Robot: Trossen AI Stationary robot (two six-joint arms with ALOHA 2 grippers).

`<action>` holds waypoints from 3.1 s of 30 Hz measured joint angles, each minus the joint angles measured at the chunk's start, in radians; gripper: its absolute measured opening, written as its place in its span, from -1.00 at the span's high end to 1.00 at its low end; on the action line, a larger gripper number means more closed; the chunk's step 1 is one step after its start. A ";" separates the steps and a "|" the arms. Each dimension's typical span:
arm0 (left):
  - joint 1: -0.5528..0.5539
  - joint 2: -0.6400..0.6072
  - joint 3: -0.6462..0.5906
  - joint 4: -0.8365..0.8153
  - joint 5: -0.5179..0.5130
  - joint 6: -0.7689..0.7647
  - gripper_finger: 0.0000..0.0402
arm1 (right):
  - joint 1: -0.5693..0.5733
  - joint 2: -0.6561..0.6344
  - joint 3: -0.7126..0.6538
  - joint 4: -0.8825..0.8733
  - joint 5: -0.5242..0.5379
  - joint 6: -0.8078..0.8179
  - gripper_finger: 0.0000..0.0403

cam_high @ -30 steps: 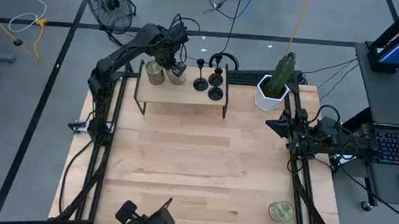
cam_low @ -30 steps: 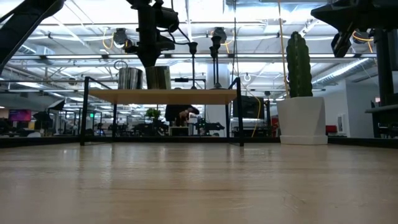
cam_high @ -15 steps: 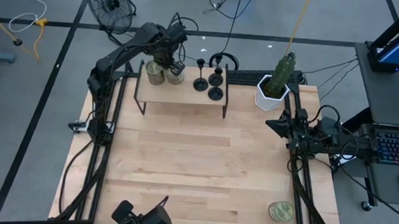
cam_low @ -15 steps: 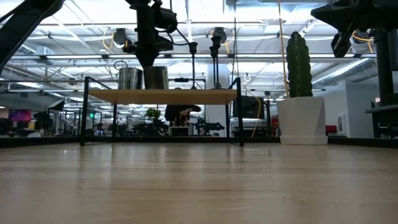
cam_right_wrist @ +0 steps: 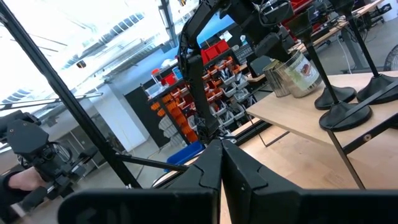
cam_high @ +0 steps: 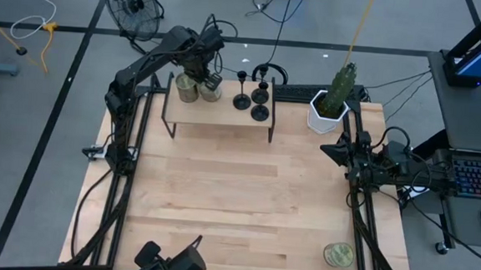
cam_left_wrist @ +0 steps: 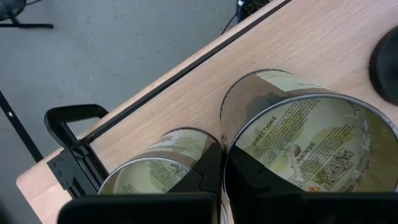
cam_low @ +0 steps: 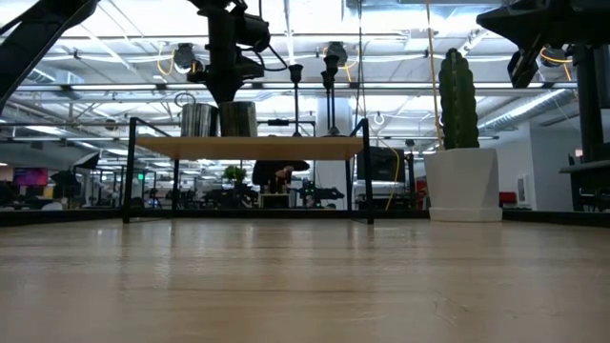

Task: Pick & Place candle stick holders
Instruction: Align the left silver scented candle can with the other silver scented candle on the shelf, then put the silver scented candle on the shelf

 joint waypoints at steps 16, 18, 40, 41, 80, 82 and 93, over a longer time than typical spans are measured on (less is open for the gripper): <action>0.031 0.000 -0.002 0.020 0.034 -0.027 0.93 | 0.000 0.000 0.000 0.000 -0.001 0.000 1.00; 0.031 0.000 -0.002 0.037 0.034 -0.031 0.93 | 0.000 0.000 0.000 0.000 -0.001 0.000 1.00; 0.033 -0.005 -0.001 0.036 0.060 -0.034 0.69 | 0.000 0.000 0.000 0.000 -0.002 0.000 1.00; 0.035 -0.011 -0.001 0.039 0.058 -0.034 0.69 | 0.000 0.000 0.000 0.000 -0.002 0.000 1.00; -0.773 -0.403 -0.050 0.047 -0.243 -0.439 0.69 | 0.000 0.000 0.000 0.001 -0.014 0.003 1.00; -0.831 -0.413 -0.087 0.083 -0.283 -0.475 0.69 | 0.000 0.000 0.000 0.001 -0.052 0.008 1.00; -1.071 -0.621 -0.513 0.620 -0.374 -0.487 0.69 | 0.001 0.013 0.000 0.009 -0.177 0.090 0.97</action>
